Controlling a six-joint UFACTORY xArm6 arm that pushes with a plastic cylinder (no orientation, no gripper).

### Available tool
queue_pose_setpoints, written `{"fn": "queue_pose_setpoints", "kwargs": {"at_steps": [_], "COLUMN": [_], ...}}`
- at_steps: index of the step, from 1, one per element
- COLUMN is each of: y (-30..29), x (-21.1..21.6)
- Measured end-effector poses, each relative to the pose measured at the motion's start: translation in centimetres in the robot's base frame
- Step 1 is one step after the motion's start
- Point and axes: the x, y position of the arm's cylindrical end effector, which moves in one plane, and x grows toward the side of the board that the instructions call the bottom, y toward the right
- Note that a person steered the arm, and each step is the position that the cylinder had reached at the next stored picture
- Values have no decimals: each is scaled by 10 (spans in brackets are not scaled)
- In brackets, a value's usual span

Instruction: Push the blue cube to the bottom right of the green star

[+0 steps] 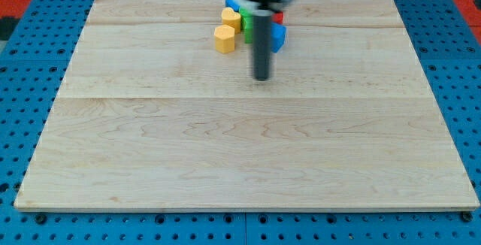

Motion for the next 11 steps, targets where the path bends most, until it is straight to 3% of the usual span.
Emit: {"fn": "queue_pose_setpoints", "kwargs": {"at_steps": [1,2,3,4,6,7,8,11], "y": [61,72,58,-1,-52,-34,-35,1], "x": [-62,-131,-179,-190,-120,-120,-80,-44]}}
